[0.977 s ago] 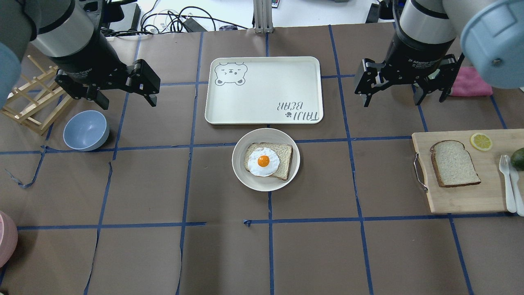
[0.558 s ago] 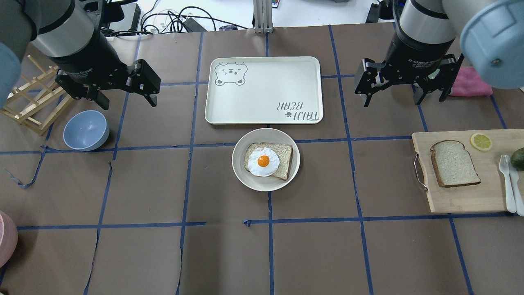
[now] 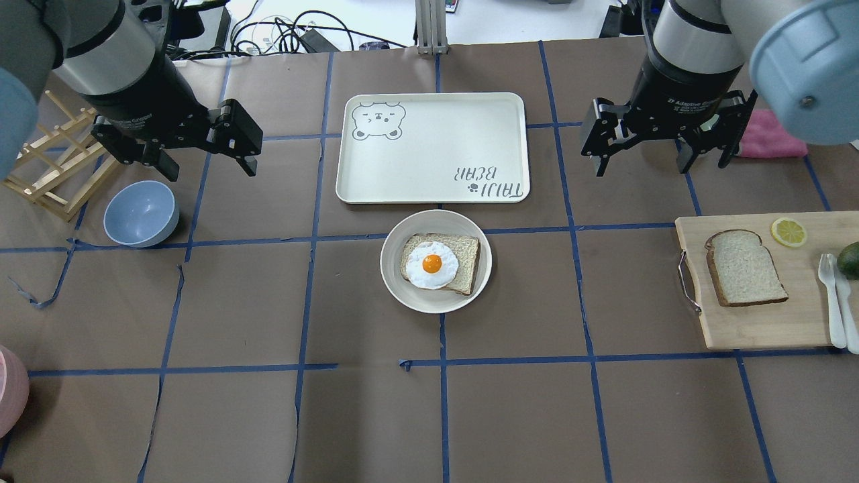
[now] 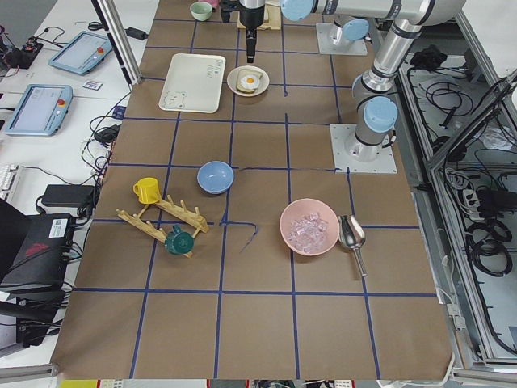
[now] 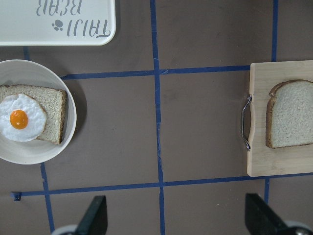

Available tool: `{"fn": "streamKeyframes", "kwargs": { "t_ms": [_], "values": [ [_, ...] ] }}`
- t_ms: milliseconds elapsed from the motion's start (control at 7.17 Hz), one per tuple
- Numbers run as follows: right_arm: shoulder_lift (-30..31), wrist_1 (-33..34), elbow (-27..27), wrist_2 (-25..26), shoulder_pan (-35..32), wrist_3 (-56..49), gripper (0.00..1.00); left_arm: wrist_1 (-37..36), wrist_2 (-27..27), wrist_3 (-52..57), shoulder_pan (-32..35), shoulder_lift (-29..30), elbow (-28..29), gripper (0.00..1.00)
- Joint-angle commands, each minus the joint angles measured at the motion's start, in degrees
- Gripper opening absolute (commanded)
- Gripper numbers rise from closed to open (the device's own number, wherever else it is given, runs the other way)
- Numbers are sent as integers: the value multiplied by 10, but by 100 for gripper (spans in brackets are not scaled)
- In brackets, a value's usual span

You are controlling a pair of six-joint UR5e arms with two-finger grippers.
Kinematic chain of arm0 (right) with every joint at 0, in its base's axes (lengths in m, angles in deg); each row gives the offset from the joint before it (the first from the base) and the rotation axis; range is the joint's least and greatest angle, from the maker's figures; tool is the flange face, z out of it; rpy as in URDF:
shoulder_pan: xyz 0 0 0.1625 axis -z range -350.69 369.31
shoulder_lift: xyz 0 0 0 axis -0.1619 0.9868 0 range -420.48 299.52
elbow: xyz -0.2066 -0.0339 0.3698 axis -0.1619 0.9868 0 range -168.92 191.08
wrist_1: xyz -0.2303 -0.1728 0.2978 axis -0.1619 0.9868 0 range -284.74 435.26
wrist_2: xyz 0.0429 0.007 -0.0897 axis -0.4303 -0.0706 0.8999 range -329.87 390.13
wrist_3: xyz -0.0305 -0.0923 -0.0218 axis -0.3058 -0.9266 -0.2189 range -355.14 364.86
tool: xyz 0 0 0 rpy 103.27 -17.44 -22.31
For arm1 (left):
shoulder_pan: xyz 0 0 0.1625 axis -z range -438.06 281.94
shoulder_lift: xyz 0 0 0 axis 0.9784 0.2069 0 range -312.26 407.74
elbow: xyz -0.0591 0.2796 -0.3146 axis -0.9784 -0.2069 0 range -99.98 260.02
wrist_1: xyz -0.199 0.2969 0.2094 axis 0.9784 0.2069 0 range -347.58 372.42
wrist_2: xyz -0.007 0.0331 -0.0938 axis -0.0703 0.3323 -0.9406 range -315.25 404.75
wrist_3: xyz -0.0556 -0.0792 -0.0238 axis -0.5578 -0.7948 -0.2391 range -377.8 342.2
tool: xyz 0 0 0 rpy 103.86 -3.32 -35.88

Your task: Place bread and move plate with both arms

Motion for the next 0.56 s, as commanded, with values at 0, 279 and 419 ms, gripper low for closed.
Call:
{"fn": "streamKeyframes", "kwargs": {
  "t_ms": [0,279,419],
  "values": [
    [-1,0,-1,-1,1,5,100,-4,0,0,0,-1,-2,100],
    [-6,-1,-2,-4,14,1,100,-11,0,0,-1,-1,-3,100],
    [-17,-7,-2,-7,33,4,100,-15,0,0,-1,-1,-4,100]
  ]
}}
